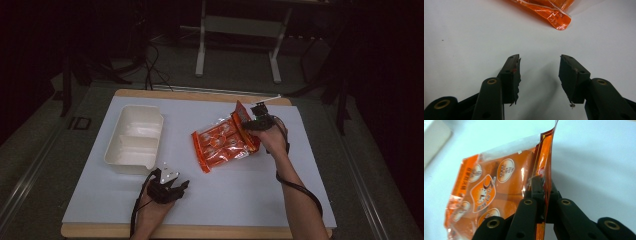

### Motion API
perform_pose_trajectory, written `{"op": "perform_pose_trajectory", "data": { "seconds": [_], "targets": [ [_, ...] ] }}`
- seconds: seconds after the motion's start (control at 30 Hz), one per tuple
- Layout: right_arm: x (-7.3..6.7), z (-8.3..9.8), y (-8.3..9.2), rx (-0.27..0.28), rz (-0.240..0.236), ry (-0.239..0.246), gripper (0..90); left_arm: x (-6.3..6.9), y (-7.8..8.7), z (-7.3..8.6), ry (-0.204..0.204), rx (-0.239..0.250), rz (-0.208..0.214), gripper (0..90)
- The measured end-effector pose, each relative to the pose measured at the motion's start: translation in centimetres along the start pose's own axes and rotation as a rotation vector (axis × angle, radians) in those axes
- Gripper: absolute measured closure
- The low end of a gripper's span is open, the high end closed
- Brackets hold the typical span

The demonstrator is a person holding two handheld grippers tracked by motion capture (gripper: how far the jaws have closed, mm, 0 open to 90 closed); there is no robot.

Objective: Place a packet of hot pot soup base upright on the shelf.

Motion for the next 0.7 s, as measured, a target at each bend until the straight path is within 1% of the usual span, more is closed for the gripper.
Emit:
{"op": "perform_pose_trajectory", "data": {
  "seconds": [0.17, 0.3, 0.37, 0.53, 0.6, 0.7],
  "targets": [
    [-1.0, -1.0, 1.3, 0.019, -0.032, 0.000, 90.0, 0.0, 0.0, 0.0, 0.001, 0.001, 0.000, 51.5],
    [-2.0, -1.9, 2.3, 0.038, -0.058, 0.014, 90.0, 0.0, 0.0, 0.0, 0.000, 0.001, -0.001, 51.4],
    [-2.6, -2.2, 2.8, 0.036, -0.076, 0.016, 90.0, 0.0, 0.0, 0.0, 0.000, 0.002, -0.001, 51.5],
    [-4.1, -3.1, 3.8, 0.042, -0.100, 0.038, 90.0, 0.0, 0.0, 0.0, -0.001, 0.002, -0.002, 51.5],
    [-4.8, -3.4, 4.1, 0.038, -0.111, 0.032, 90.0, 0.0, 0.0, 0.0, -0.002, 0.002, -0.002, 51.5],
    [-5.8, -3.9, 4.6, 0.043, -0.131, 0.036, 90.0, 0.0, 0.0, 0.0, -0.001, 0.005, -0.002, 51.4]
  ]
}}
Point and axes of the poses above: each handheld gripper's, and its own axes: y roughly backward along the jaws, z roughly out of its underside, x roughly to its right, the point moved 8 cm from there along -y, roughly forward along the jaws, and after that the axes turned 11 degrees about z, right-handed, at the moved point
